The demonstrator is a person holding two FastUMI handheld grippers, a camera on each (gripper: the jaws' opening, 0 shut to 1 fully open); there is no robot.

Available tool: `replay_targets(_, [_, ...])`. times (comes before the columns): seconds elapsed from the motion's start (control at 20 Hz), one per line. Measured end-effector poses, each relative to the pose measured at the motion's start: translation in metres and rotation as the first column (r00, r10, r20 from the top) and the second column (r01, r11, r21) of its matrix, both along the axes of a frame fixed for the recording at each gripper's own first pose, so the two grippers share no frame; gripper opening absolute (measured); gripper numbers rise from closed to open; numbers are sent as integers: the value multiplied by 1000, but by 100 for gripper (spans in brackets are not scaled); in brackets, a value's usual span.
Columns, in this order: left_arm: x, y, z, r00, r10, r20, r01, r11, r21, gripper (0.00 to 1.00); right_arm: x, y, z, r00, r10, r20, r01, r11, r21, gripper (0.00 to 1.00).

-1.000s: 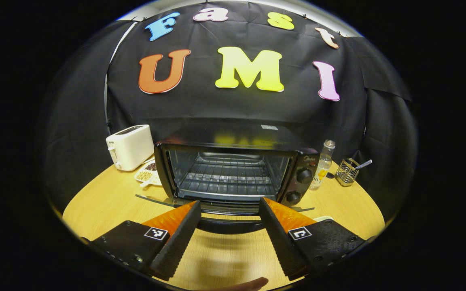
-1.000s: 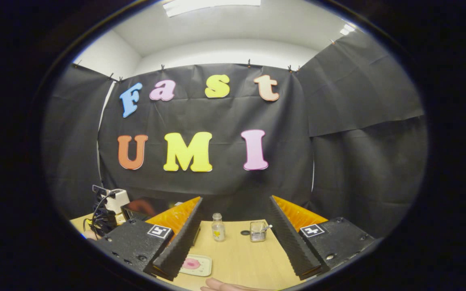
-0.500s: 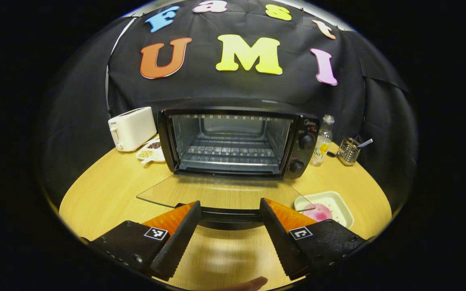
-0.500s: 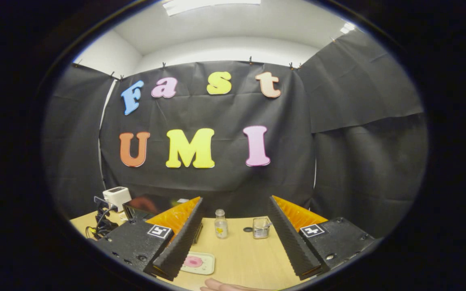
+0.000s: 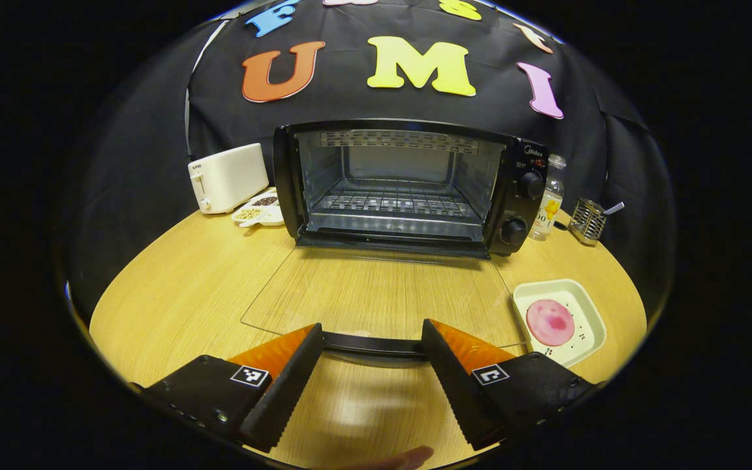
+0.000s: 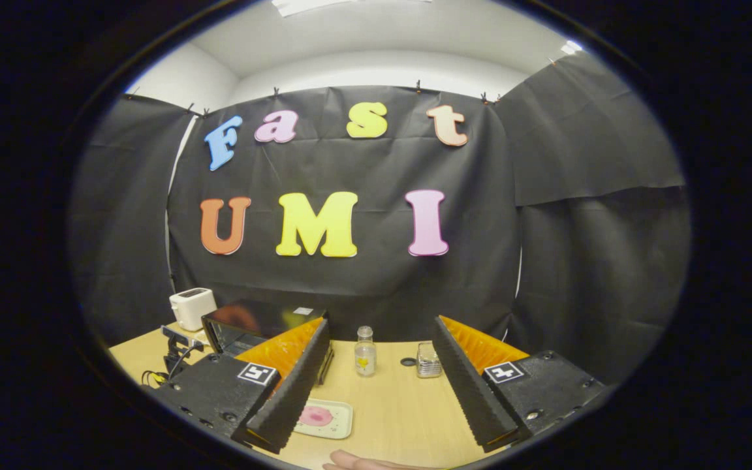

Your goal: Open the electric oven with the left hand, put the food in, and close the electric oven.

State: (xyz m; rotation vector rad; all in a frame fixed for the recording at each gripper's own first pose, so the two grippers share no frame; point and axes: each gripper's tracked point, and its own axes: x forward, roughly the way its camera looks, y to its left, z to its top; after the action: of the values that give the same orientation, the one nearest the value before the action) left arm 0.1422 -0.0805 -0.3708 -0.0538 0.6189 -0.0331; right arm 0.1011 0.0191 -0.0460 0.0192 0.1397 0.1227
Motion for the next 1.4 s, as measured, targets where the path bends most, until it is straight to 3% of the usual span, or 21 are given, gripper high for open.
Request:
replay_targets(0.15, [-5, -1, 13, 999, -34, 24, 34, 999, -9, 97, 6, 5, -11, 1000, 0, -28, -1, 1000, -6, 96])
replay_targets(0.4, [-16, 20, 67, 989, -19, 146, 10, 998, 60, 96, 21, 16, -47, 993, 7, -122, -12, 999, -42, 96])
replay_targets(0.6, [-26, 28, 135, 959, -8, 282, -12, 998, 67, 96, 40, 25, -88, 973, 18, -228, -27, 999, -36, 100])
replay_targets(0.7, [-31, 30, 163, 945, -13, 328, -10, 998, 68, 95, 50, 29, -116, 952, 32, -304, -39, 999, -18, 97])
replay_targets(0.9, [-48, 30, 214, 907, -10, 422, -13, 999, 52, 95, 66, 39, -184, 891, 64, -450, -71, 997, 1, 97])
replay_targets(1.1, [-61, 31, 244, 880, -7, 476, -16, 999, 45, 95, 71, 39, -260, 793, 67, -605, -62, 998, 28, 100])
replay_targets(1.3, [-68, 42, 279, 822, 11, 569, -62, 996, 71, 96, 71, 45, -317, 707, 91, -702, -50, 996, 79, 91])
replay_targets(1.35, [-67, 44, 280, 817, 19, 577, -72, 995, 71, 95, 68, 46, -327, 685, 104, -721, -49, 994, 98, 82])
replay_targets(1.4, [-69, 44, 277, 819, 19, 573, -73, 995, 73, 95, 64, 51, -337, 659, 127, -741, -49, 991, 126, 80])
